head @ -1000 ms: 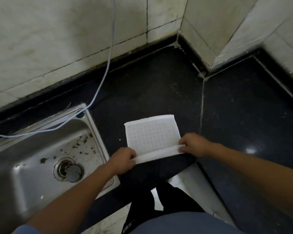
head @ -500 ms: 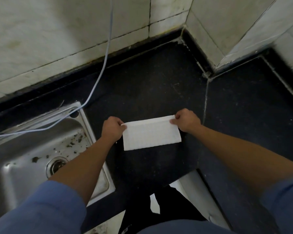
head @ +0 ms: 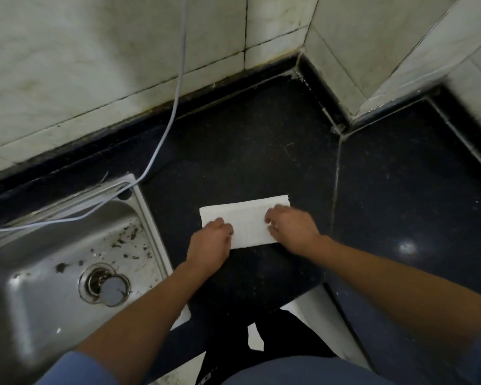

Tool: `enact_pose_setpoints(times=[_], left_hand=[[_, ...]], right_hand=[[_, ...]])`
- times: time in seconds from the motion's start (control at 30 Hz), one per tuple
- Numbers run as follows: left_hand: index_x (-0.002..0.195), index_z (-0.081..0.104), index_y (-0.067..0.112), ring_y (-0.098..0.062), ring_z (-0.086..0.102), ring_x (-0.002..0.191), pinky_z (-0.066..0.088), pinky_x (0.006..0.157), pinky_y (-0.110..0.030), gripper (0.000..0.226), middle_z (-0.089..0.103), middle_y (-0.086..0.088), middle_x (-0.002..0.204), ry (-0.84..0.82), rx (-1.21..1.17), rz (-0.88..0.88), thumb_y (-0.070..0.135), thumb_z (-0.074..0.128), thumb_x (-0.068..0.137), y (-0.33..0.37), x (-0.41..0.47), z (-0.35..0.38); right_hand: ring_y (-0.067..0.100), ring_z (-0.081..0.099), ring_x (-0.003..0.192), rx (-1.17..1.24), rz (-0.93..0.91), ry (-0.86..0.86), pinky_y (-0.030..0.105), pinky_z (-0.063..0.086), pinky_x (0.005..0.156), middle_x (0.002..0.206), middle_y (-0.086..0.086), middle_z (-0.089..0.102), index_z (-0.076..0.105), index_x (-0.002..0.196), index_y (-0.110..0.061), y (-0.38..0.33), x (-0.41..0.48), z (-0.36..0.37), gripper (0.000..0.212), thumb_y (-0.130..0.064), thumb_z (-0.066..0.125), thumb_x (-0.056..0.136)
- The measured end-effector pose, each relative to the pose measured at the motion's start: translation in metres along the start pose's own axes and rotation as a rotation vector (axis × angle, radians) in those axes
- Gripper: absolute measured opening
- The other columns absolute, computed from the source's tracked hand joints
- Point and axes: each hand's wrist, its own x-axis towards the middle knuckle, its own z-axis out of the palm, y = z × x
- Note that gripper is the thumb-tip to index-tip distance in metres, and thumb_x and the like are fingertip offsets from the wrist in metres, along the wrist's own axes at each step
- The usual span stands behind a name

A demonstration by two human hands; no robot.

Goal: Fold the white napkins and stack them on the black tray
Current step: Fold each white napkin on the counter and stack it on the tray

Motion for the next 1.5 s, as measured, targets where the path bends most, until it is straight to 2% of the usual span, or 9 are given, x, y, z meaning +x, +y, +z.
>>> enact_pose_setpoints(times=[0.1,0.43,0.57,0.7,0.9,1.0,1.17,1.37,1.5], left_hand=[[0.094,0.063,0.011,-0.025,0.059,0.087,0.048,0.067,-0.036,0.015,0.057,-0.005,0.097,-0.059,0.023,-0.055,0.017,0.048,0.093,-0.006,-0.018,0.014],[0.078,0.068,0.01,-0.023,0.058,0.076,0.051,0.055,-0.033,0.004,0.058,-0.005,0.085,0.04,0.111,-0.021,0.01,0.072,0.077,-0.044,-0.044,0.011],[0.114,0.066,0.011,-0.03,0.055,0.109,0.051,0.083,-0.041,0.032,0.057,-0.011,0.125,0.013,0.203,0.066,0.016,0.067,0.083,-0.034,-0.021,-0.006],[0.144,0.037,0.02,-0.025,0.021,0.142,0.028,0.112,-0.042,0.056,0.019,-0.006,0.157,-0.213,0.31,0.008,0.03,0.055,0.092,-0.034,-0.01,-0.011],[0.147,0.03,0.021,-0.021,0.01,0.146,0.022,0.116,-0.041,0.058,0.008,-0.003,0.16,-0.229,0.281,-0.015,0.03,0.052,0.095,-0.038,-0.015,-0.008],[0.147,0.031,0.021,-0.021,0.011,0.146,0.021,0.116,-0.04,0.059,0.01,-0.003,0.16,-0.229,0.267,-0.012,0.03,0.054,0.094,-0.036,-0.013,-0.01],[0.14,0.042,0.021,-0.021,0.027,0.139,0.028,0.113,-0.038,0.051,0.025,-0.003,0.155,-0.135,0.173,-0.064,0.03,0.057,0.091,-0.042,-0.023,-0.016],[0.127,0.057,0.016,-0.022,0.045,0.124,0.04,0.103,-0.035,0.038,0.045,-0.005,0.139,0.001,0.089,-0.137,0.023,0.06,0.089,-0.068,-0.052,-0.028],[0.116,0.063,0.01,-0.028,0.052,0.114,0.045,0.093,-0.038,0.032,0.053,-0.009,0.127,0.065,0.028,-0.18,0.015,0.064,0.085,-0.082,-0.068,-0.031]], right_hand=[[0.025,0.059,0.099,0.0,0.026,-0.103,0.033,0.044,0.076,0.111,0.004,0.057,0.059,0.109,-0.02,-0.005,-0.016,0.026,0.021,-0.029,0.044,0.097],[0.023,0.061,0.087,0.139,0.291,0.07,0.032,0.047,0.07,0.099,0.003,0.065,0.066,0.095,-0.018,0.034,-0.044,0.016,0.018,-0.03,0.052,0.092],[0.025,0.061,0.094,0.176,0.418,0.116,0.03,0.04,0.068,0.104,0.005,0.063,0.058,0.106,-0.014,0.018,-0.014,0.002,0.031,-0.042,0.056,0.091],[0.028,0.063,0.095,0.187,0.586,0.0,0.03,0.043,0.067,0.108,0.009,0.064,0.058,0.112,-0.011,0.003,0.002,0.0,0.038,-0.038,0.065,0.086],[0.026,0.061,0.081,0.88,0.797,-0.06,0.03,0.051,0.06,0.1,0.012,0.063,0.06,0.099,0.0,0.011,0.012,-0.007,0.029,-0.014,0.069,0.075],[0.02,0.061,0.077,1.106,0.77,-0.088,0.028,0.049,0.057,0.096,0.01,0.064,0.061,0.098,-0.002,0.006,0.005,-0.018,0.02,-0.006,0.065,0.079],[0.022,0.062,0.079,0.928,0.54,0.077,0.033,0.051,0.064,0.084,0.006,0.065,0.06,0.079,-0.01,-0.012,0.009,-0.028,0.011,-0.013,0.071,0.077],[0.021,0.066,0.074,0.75,0.369,-0.031,0.029,0.054,0.048,0.091,0.004,0.06,0.055,0.092,-0.019,-0.088,0.035,-0.014,0.024,-0.014,0.075,0.078],[0.027,0.067,0.083,0.595,0.328,-0.079,0.042,0.058,0.074,0.098,0.008,0.064,0.052,0.097,-0.019,-0.124,0.049,0.015,0.027,-0.018,0.072,0.079]])
